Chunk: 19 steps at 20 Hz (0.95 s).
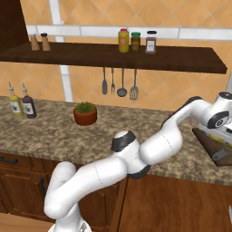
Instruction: Place the appropriate cutting tool for cutting the cucumber skin on the cutting board.
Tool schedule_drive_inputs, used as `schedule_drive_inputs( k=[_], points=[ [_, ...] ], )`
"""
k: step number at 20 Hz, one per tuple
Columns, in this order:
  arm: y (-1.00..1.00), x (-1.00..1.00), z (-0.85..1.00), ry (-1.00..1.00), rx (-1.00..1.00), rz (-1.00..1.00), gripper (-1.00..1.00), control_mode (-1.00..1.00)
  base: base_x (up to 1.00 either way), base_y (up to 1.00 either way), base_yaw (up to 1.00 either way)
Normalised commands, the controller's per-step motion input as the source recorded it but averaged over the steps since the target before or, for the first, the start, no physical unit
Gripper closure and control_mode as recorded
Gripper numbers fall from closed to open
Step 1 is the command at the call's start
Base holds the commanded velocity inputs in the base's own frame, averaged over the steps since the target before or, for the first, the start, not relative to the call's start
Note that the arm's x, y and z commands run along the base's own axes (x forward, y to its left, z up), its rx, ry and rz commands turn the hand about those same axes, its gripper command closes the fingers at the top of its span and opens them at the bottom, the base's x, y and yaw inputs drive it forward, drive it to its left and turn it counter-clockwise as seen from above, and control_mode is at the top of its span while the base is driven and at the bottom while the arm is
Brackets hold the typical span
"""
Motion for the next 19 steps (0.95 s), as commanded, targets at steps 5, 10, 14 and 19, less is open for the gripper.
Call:
schedule_drive_inputs(
  k=[5,10,14,19],
  points=[
    [0.67,-0.63,0.0,-0.23,-0.41,0.17,-1.0,-1.0,0.0,0.0,0.0],
    [0.68,-0.81,-0.01,-0.38,-0.44,0.21,-1.0,-1.0,0.0,0.0,0.0],
    [0.71,-0.89,0.0,-0.33,-0.42,0.2,-1.0,-1.0,0.0,0.0,0.0],
    [0.94,-0.79,-0.03,-0.11,-0.44,0.19,-1.0,-1.0,0.0,0.0,0.0]
  ],
)
